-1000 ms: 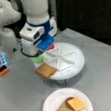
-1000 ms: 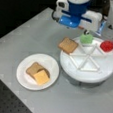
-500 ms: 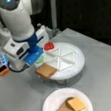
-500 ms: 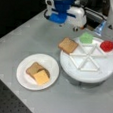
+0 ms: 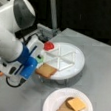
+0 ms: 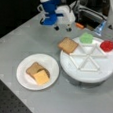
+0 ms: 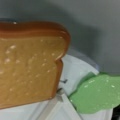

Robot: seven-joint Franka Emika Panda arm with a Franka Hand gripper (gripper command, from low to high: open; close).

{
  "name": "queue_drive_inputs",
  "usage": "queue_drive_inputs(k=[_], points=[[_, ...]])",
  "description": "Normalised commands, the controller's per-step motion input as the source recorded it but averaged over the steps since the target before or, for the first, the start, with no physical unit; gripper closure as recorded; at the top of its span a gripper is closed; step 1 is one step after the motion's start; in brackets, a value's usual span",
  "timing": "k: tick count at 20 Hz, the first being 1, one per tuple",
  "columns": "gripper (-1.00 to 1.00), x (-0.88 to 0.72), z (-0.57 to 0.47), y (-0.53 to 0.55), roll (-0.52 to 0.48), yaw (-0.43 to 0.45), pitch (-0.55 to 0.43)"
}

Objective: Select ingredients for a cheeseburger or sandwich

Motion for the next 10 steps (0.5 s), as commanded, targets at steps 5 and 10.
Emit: queue_drive_inputs(k=[5,10], points=[[-1.00,0.22,-0.18,-0.21,0.570,0.081,0.005],[-1.00,0.23,-0.10,-0.24,0.508,0.098,-0.016]])
